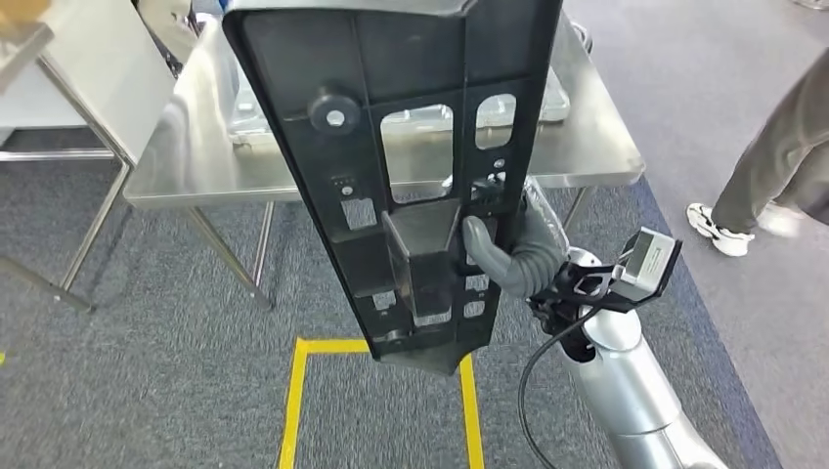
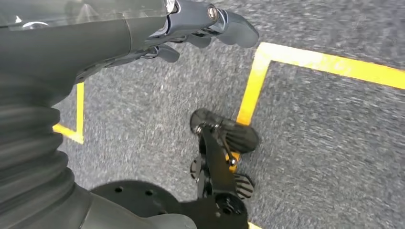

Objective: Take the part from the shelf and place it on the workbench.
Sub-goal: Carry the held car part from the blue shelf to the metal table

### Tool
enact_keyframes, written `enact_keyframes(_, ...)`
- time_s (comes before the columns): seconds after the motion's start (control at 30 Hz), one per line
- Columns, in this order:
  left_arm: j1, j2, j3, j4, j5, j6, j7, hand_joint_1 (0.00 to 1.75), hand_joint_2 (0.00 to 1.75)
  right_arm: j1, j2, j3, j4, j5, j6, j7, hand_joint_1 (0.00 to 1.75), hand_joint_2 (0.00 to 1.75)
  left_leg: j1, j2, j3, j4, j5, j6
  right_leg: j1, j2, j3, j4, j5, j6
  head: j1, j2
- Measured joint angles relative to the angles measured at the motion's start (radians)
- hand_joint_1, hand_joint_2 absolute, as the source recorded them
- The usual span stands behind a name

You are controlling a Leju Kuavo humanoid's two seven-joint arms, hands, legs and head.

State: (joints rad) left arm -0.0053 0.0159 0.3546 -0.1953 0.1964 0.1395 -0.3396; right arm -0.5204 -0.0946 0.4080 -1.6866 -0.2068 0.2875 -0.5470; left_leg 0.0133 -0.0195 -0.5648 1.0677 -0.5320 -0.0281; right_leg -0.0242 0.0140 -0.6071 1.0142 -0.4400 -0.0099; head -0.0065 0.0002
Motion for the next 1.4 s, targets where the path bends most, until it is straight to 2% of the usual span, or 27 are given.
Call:
enact_keyframes(0.1,0.000,0.000,0.002,0.000,0.000,0.002,0.000,0.00,1.75,-0.002,0.000,0.001,0.001,-0.001,0.002,0.002,1.75,1.75,0.001,0.011,-0.117,0.198,-0.064,-0.008,0.005,-0.003,0.017,-0.002,-0.016,-0.008,-0.004,0.000)
enact_keyframes(0.13,0.001,0.000,0.003,0.000,0.000,0.002,-0.001,0.00,1.75,-0.001,0.000,0.001,0.002,-0.001,0.002,0.002,1.75,1.75,0.001,0.012,-0.145,0.232,-0.060,-0.008,0.006,-0.003,0.024,-0.001,-0.022,-0.009,-0.005,0.000)
enact_keyframes(0.17,0.003,-0.001,0.004,0.000,0.000,0.002,-0.001,0.00,1.75,0.000,0.000,0.001,0.002,0.000,0.001,0.002,1.75,1.75,0.001,0.012,-0.153,0.226,-0.035,-0.006,0.007,-0.003,0.033,-0.001,-0.028,-0.009,-0.005,0.000)
enact_keyframes(0.23,0.006,-0.001,0.006,0.000,0.000,0.002,-0.002,0.00,1.75,0.000,0.000,0.002,0.002,0.003,-0.001,0.002,1.75,1.75,0.000,0.012,-0.116,0.106,0.058,0.003,0.009,-0.002,0.054,-0.002,-0.043,-0.007,-0.005,0.000)
enact_keyframes(0.3,0.007,0.000,0.010,0.000,0.000,0.002,-0.003,0.00,1.75,0.000,0.000,0.002,0.002,0.016,-0.008,0.000,1.75,1.75,-0.007,0.013,-0.068,-0.011,0.110,0.014,0.012,-0.002,0.068,-0.004,-0.055,0.001,-0.004,0.000)
enact_keyframes(0.33,0.006,0.000,0.012,0.000,0.000,0.002,-0.004,0.00,1.75,0.000,0.000,0.002,0.001,0.025,-0.014,-0.002,1.75,1.75,-0.010,0.013,-0.057,-0.038,0.114,0.019,0.012,-0.002,0.070,-0.005,-0.059,0.006,-0.004,0.000)
enact_keyframes(0.43,0.005,0.000,0.017,0.000,-0.001,0.003,-0.006,0.00,1.75,0.000,0.000,0.002,-0.003,0.051,-0.029,-0.006,1.75,1.75,-0.012,0.014,-0.045,-0.055,0.102,0.033,0.012,-0.003,0.075,-0.010,-0.068,0.024,-0.004,0.000)
enact_keyframes(0.5,0.008,-0.002,0.018,0.000,0.000,0.004,-0.008,0.00,1.75,-0.001,0.000,0.002,-0.011,0.068,-0.040,-0.009,1.75,1.75,-0.007,0.014,-0.029,-0.069,0.098,0.045,0.013,-0.006,0.058,0.036,-0.093,0.032,-0.003,0.000)
enact_keyframes(0.53,0.009,-0.003,0.019,0.000,0.000,0.005,-0.010,0.00,1.75,-0.001,0.000,0.002,-0.017,0.078,-0.048,-0.011,1.75,1.75,-0.006,0.015,-0.022,-0.072,0.095,0.051,0.012,-0.007,0.030,0.091,-0.116,0.034,-0.002,0.000)
enact_keyframes(0.6,0.010,-0.005,0.022,0.000,0.000,0.006,-0.013,0.00,1.75,0.001,0.000,0.002,-0.026,0.102,-0.064,-0.013,1.75,1.75,-0.007,0.015,-0.010,-0.073,0.084,0.058,0.011,-0.008,-0.057,0.231,-0.160,0.037,-0.002,0.000)
enact_keyframes(0.63,0.010,-0.006,0.023,0.000,0.000,0.006,-0.014,0.00,1.75,0.004,0.000,0.002,-0.032,0.115,-0.073,-0.014,1.75,1.75,-0.007,0.014,-0.003,-0.072,0.078,0.059,0.011,-0.008,-0.091,0.275,-0.162,0.038,-0.002,0.000)
enact_keyframes(0.67,0.011,-0.006,0.025,0.000,0.000,0.006,-0.014,0.00,1.75,0.006,0.000,0.002,-0.038,0.128,-0.081,-0.014,1.75,1.75,-0.008,0.012,0.006,-0.072,0.070,0.058,0.011,-0.008,-0.109,0.282,-0.142,0.039,-0.002,0.000)
enact_keyframes(0.7,0.013,-0.007,0.026,0.000,0.000,0.006,-0.014,0.00,1.75,0.007,0.000,0.002,-0.045,0.138,-0.087,-0.015,1.75,1.75,-0.008,0.011,0.017,-0.072,0.062,0.057,0.011,-0.008,-0.104,0.246,-0.101,0.038,-0.002,0.000)
enact_keyframes(0.73,0.014,-0.008,0.027,0.000,0.000,0.006,-0.014,0.00,1.75,0.007,0.000,0.002,-0.052,0.144,-0.090,-0.017,1.75,1.75,-0.008,0.010,0.029,-0.071,0.053,0.054,0.011,-0.008,-0.082,0.178,-0.049,0.035,-0.002,0.000)
enact_keyframes(0.8,0.016,-0.010,0.030,0.000,0.000,0.006,-0.015,0.00,1.75,0.007,0.000,0.002,-0.066,0.148,-0.092,-0.020,1.75,1.75,-0.011,0.009,0.047,-0.068,0.034,0.045,0.014,-0.009,-0.032,0.052,0.014,0.027,-0.003,0.000)
enact_keyframes(0.83,0.015,-0.011,0.031,0.000,0.000,0.006,-0.016,0.00,1.75,0.007,0.000,0.003,-0.071,0.149,-0.093,-0.021,1.75,1.75,-0.013,0.008,0.051,-0.067,0.027,0.040,0.016,-0.009,-0.018,0.018,0.022,0.023,-0.004,0.000)
enact_keyframes(0.93,0.011,-0.011,0.034,0.000,0.000,0.006,-0.016,0.00,1.75,0.006,-0.001,0.003,-0.084,0.153,-0.093,-0.021,1.75,1.75,-0.012,0.010,0.057,-0.070,0.014,0.023,0.018,-0.006,-0.007,-0.002,0.009,0.009,-0.007,0.000)
enact_keyframes(1.0,0.010,-0.012,0.035,0.000,0.000,0.006,-0.016,0.00,1.75,0.006,-0.001,0.003,-0.091,0.154,-0.093,-0.021,1.75,1.75,-0.009,0.012,0.045,-0.034,-0.008,0.011,0.013,-0.005,0.006,-0.010,0.004,-0.001,-0.008,0.000)
enact_keyframes(1.03,0.010,-0.013,0.036,0.000,0.000,0.006,-0.016,0.00,1.75,0.006,0.000,0.003,-0.094,0.154,-0.093,-0.021,1.75,1.75,-0.007,0.013,0.019,0.018,-0.031,0.005,0.011,-0.007,0.013,-0.013,0.000,-0.005,-0.009,0.000)
enact_keyframes(1.1,0.011,-0.013,0.038,0.000,0.000,0.006,-0.016,0.00,1.75,0.007,0.000,0.004,-0.096,0.154,-0.093,-0.022,1.75,1.75,-0.003,0.013,-0.064,0.161,-0.079,-0.006,0.011,-0.008,0.024,-0.014,-0.011,-0.008,-0.010,0.000)
enact_keyframes(1.13,0.012,-0.013,0.040,0.000,0.000,0.006,-0.016,0.00,1.75,0.008,0.000,0.004,-0.096,0.154,-0.093,-0.022,1.75,1.75,-0.001,0.013,-0.102,0.215,-0.086,-0.009,0.011,-0.008,0.031,-0.014,-0.017,-0.008,-0.010,0.000)
enact_keyframes(1.17,0.014,-0.013,0.041,0.000,0.000,0.007,-0.016,0.00,1.75,0.009,0.000,0.004,-0.096,0.154,-0.093,-0.022,1.75,1.75,0.001,0.013,-0.124,0.234,-0.073,-0.011,0.010,-0.008,0.039,-0.014,-0.024,-0.007,-0.010,0.000)
enact_keyframes(1.2,0.015,-0.013,0.041,0.000,0.000,0.007,-0.016,0.00,1.75,0.009,0.000,0.005,-0.096,0.154,-0.093,-0.022,1.75,1.75,0.003,0.014,-0.126,0.211,-0.037,-0.012,0.010,-0.007,0.049,-0.014,-0.031,-0.005,-0.010,0.000)
enact_keyframes(1.27,0.017,-0.012,0.041,0.000,-0.002,0.007,-0.016,0.00,1.75,0.009,0.000,0.006,-0.097,0.155,-0.093,-0.023,1.75,1.75,0.005,0.014,-0.085,0.079,0.059,-0.008,0.009,-0.007,0.073,-0.014,-0.048,0.002,-0.010,0.000)
enact_keyframes(1.3,0.017,-0.012,0.041,0.000,-0.003,0.006,-0.016,0.00,1.75,0.010,0.000,0.006,-0.097,0.155,-0.093,-0.025,1.75,1.75,0.003,0.014,-0.061,0.015,0.090,-0.004,0.010,-0.006,0.082,-0.014,-0.056,0.007,-0.010,0.000)
enact_keyframes(1.33,0.016,-0.012,0.042,0.000,-0.004,0.006,-0.017,0.00,1.75,0.010,0.000,0.006,-0.098,0.156,-0.093,-0.027,1.75,1.75,0.000,0.014,-0.044,-0.025,0.103,0.003,0.011,-0.006,0.088,-0.015,-0.062,0.014,-0.010,0.000)
enact_keyframes(1.4,0.015,-0.012,0.042,0.000,-0.008,0.006,-0.018,0.00,1.75,0.014,0.000,0.008,-0.100,0.158,-0.093,-0.032,1.75,1.75,-0.005,0.014,-0.033,-0.048,0.093,0.022,0.013,-0.005,0.094,-0.013,-0.064,0.028,-0.010,0.000)
